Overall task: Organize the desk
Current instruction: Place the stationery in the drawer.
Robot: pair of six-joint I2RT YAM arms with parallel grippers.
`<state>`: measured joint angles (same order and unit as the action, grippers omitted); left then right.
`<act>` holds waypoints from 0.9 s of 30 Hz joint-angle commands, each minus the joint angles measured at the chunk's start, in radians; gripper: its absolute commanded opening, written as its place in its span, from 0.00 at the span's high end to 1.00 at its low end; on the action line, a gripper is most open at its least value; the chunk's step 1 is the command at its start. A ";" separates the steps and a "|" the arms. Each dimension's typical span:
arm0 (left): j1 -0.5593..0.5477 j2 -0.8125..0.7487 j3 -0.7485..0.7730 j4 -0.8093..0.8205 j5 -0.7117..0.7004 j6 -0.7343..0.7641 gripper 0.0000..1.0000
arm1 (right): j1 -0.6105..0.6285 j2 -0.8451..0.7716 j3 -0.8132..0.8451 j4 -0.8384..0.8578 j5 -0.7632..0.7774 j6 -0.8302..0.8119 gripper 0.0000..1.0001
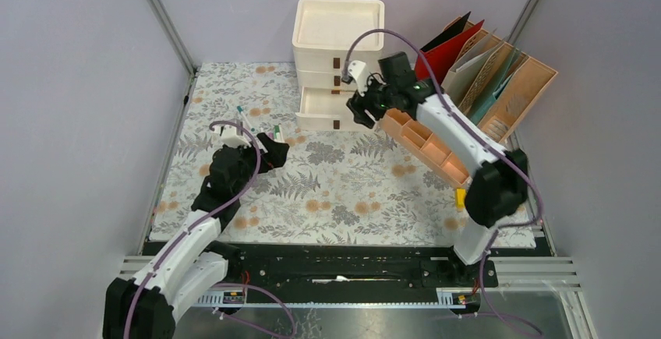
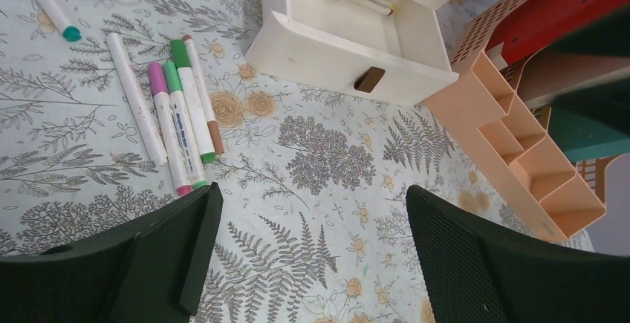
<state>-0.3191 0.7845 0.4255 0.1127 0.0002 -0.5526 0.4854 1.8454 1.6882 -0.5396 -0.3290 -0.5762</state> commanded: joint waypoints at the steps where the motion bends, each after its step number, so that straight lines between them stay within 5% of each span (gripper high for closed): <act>1: 0.065 0.091 0.013 0.154 0.101 -0.069 0.01 | 0.004 -0.239 -0.162 0.003 -0.158 0.049 0.29; 7: 0.204 0.260 0.046 0.264 0.257 -0.135 0.01 | -0.044 -0.433 -0.394 0.001 -0.341 0.068 0.22; 13: 0.291 0.408 0.131 0.238 0.209 -0.145 0.01 | -0.099 -0.538 -0.532 0.074 -0.460 0.075 0.06; 20: 0.293 0.623 0.400 -0.090 -0.132 -0.162 0.01 | -0.120 -0.551 -0.571 0.104 -0.537 0.081 0.06; 24: 0.291 0.845 0.685 -0.473 -0.367 -0.253 0.02 | -0.121 -0.544 -0.584 0.116 -0.547 0.084 0.06; 27: 0.291 0.989 0.830 -0.588 -0.404 -0.222 0.02 | -0.122 -0.546 -0.593 0.127 -0.560 0.090 0.06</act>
<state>-0.0311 1.6455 1.1046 -0.1993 -0.2180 -0.7559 0.3706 1.3190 1.1046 -0.4576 -0.8333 -0.4999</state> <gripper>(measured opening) 0.987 0.941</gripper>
